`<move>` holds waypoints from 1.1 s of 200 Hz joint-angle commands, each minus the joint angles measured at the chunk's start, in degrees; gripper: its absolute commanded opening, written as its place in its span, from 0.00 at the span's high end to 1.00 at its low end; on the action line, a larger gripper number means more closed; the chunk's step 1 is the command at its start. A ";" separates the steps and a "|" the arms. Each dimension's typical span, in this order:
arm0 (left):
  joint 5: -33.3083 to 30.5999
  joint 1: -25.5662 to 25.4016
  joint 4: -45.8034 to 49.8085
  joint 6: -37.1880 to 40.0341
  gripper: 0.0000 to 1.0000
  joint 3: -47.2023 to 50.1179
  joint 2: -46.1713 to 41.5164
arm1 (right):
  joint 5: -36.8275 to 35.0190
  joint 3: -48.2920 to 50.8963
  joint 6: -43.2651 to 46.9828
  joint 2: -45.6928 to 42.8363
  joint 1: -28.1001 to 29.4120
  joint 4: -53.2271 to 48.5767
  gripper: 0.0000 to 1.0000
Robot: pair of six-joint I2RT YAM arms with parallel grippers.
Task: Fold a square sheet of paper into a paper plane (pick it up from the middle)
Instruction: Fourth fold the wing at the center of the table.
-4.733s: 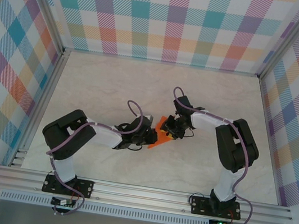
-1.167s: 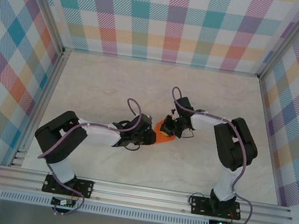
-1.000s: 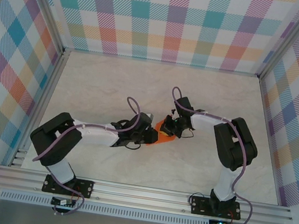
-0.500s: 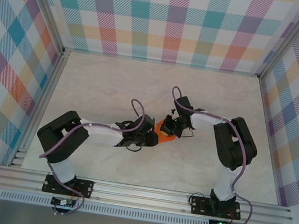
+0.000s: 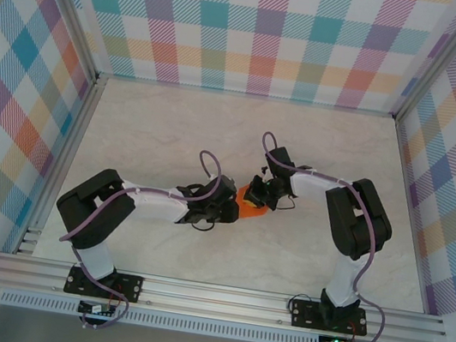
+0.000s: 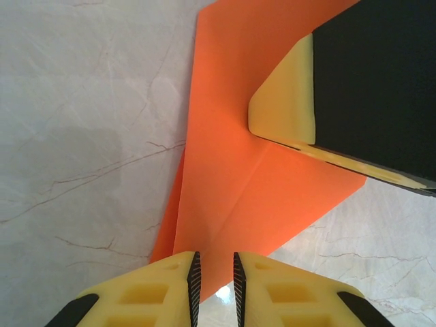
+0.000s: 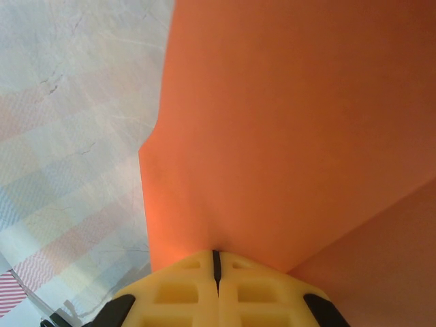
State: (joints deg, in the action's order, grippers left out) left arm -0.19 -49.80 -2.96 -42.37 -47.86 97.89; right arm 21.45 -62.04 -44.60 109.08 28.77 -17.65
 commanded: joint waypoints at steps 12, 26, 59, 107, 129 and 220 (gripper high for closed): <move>-3.89 -0.34 4.54 0.66 0.77 -1.09 0.89 | -11.79 2.27 -0.75 4.97 -0.65 -5.91 0.98; -4.72 -0.30 5.07 0.59 0.77 -1.10 1.23 | -11.88 2.28 -0.75 5.01 -0.64 -5.96 0.97; -5.13 -0.40 5.13 0.42 0.78 -1.19 2.05 | -11.89 2.26 -0.75 5.07 -0.62 -6.00 0.97; -6.56 -0.39 6.09 0.60 0.78 -1.29 -0.41 | -11.97 2.26 -0.74 5.01 -0.65 -6.00 0.97; -3.63 -0.39 3.46 0.90 0.76 -0.54 -3.62 | -11.96 2.28 -0.75 4.99 -0.65 -6.00 0.97; 3.29 -0.52 0.82 -0.41 0.75 -0.61 0.12 | -12.11 2.28 -0.91 5.36 -0.65 -6.17 0.97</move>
State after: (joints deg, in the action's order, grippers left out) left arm 1.72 -49.87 -3.68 -42.54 -48.14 95.96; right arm 21.28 -62.06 -44.82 109.10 28.77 -17.63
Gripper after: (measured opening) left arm 0.248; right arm 0.046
